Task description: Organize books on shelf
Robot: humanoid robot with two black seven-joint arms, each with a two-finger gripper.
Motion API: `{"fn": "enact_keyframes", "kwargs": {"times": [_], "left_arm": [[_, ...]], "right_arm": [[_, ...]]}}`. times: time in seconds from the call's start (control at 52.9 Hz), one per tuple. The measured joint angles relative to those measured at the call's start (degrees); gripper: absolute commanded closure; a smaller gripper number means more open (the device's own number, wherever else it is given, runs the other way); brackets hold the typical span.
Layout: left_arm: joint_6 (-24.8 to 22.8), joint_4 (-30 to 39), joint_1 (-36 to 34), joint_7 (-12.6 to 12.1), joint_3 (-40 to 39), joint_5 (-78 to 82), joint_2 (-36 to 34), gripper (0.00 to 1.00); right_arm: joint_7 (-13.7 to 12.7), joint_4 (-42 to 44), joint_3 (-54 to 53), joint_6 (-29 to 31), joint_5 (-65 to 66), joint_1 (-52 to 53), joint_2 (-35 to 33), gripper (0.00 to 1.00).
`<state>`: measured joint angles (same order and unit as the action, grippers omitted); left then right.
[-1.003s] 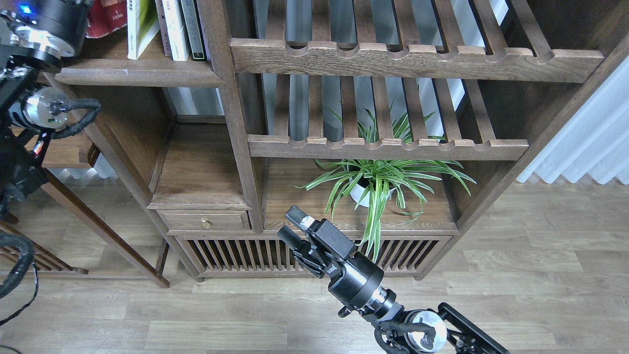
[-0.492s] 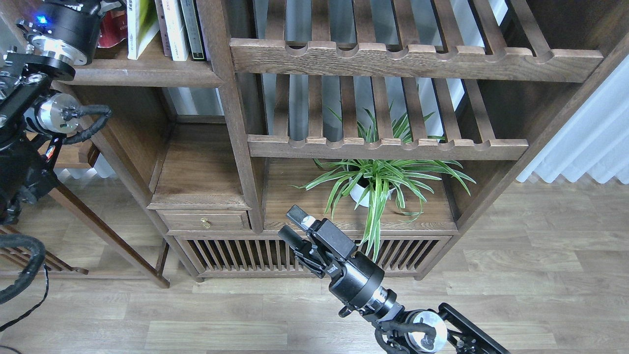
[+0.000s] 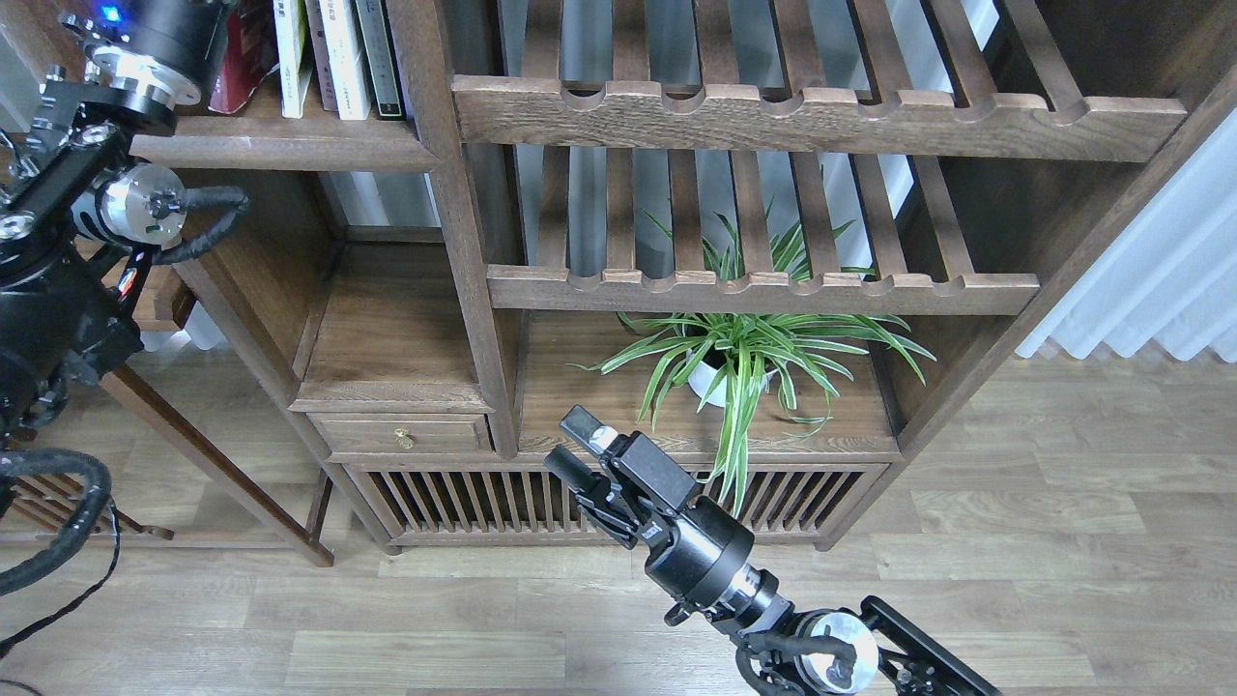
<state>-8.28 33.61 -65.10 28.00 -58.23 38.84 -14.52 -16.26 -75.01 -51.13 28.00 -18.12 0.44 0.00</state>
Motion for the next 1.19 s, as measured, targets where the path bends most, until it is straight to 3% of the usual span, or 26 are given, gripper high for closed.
{"fn": "enact_keyframes", "kwargs": {"times": [0.284,0.549,0.681,0.965,1.192], "left_arm": [[-0.43,5.03,-1.43,0.0,-5.62,-1.82,-0.21,0.65],[-0.28,18.17,2.51,0.0,-7.74,-10.32,-0.94,0.64],[-0.55,25.95,6.39,0.0,-10.03,-12.65,-1.15,0.55],[-5.09,36.64,13.92,0.0,-13.6,-15.63,-0.53,0.39],[-12.2,38.63,14.84,0.0,-15.03,-16.44,-0.43,0.14]], "right_arm": [[-0.04,-0.01,-0.04,0.0,0.1,-0.08,0.0,0.03],[-0.05,-0.51,-0.54,0.0,-0.05,0.68,0.0,0.03],[0.31,-0.63,-0.61,0.0,-0.08,1.87,0.0,0.03],[5.63,-0.76,-0.68,0.0,-0.73,7.08,0.0,0.03],[11.63,-0.79,-0.63,0.0,-2.32,13.03,0.0,0.03]]}}
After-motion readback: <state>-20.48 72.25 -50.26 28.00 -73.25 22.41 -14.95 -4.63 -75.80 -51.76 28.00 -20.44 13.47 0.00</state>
